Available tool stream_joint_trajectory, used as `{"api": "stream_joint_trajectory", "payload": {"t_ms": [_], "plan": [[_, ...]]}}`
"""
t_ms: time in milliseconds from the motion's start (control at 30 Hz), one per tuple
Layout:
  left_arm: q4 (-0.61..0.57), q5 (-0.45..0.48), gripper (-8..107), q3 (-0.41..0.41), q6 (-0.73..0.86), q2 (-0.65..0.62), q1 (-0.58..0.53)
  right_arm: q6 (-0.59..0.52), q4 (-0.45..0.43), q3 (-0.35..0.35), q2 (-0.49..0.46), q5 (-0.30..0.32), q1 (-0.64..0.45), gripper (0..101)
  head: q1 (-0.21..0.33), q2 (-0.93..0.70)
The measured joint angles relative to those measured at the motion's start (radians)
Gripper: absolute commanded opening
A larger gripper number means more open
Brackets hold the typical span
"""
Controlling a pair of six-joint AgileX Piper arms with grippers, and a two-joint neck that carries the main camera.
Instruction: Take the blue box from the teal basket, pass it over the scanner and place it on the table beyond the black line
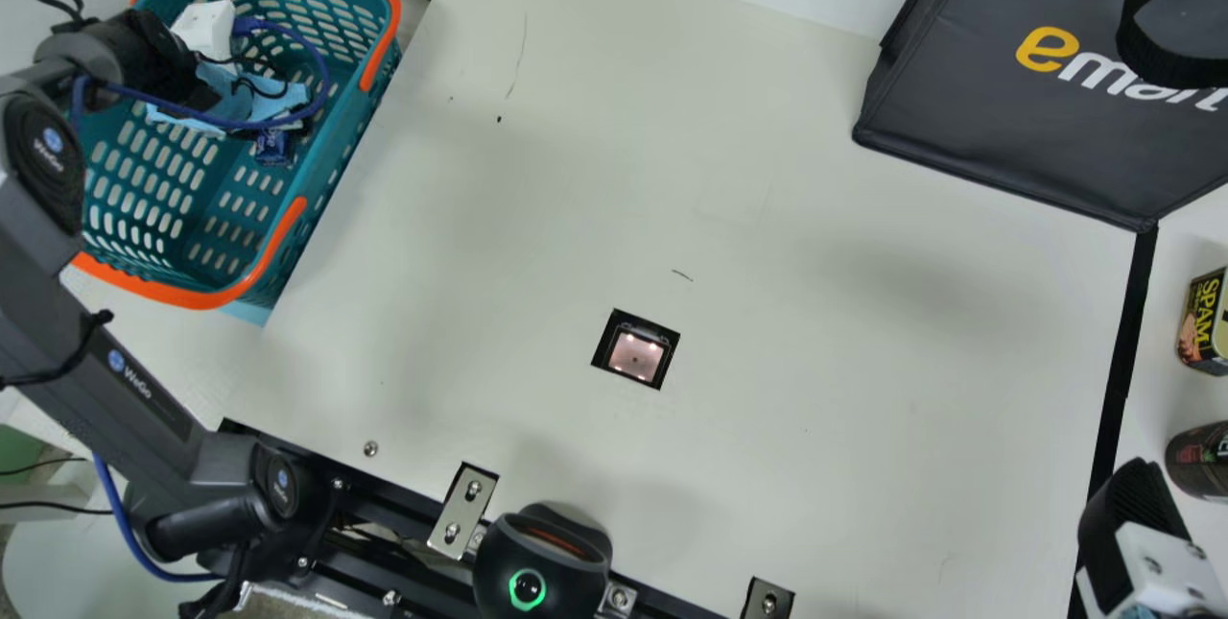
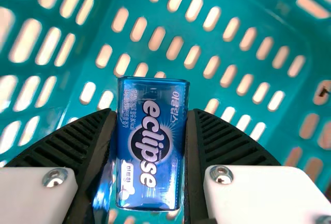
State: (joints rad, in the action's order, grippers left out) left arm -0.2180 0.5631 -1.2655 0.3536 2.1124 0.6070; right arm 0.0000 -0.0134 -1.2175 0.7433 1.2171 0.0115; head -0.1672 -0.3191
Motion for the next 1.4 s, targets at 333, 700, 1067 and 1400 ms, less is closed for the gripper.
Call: {"api": "stream_joint_trajectory", "payload": {"t_ms": [333, 700, 1067, 1400], "plan": [[-0.02, 0.051, -8, 0.04, 0.031, -0.173, 0.006, 0.0, 0.0, 0.0, 0.0, 0.0, 0.0, 95, 0.0, 0.002], [-0.042, 0.129, -8, 0.07, 0.051, -0.366, -0.011, 0.0, 0.0, 0.0, 0.0, -0.001, 0.0, 95, 0.0, 0.002], [-0.044, 0.19, -8, 0.093, 0.025, -0.537, -0.075, 0.0, 0.0, 0.0, 0.0, -0.001, 0.0, 95, 0.0, 0.002], [0.002, 0.224, -8, 0.141, -0.061, -0.667, -0.204, 0.0, 0.0, 0.0, 0.0, -0.001, 0.0, 95, 0.0, 0.002]]}}
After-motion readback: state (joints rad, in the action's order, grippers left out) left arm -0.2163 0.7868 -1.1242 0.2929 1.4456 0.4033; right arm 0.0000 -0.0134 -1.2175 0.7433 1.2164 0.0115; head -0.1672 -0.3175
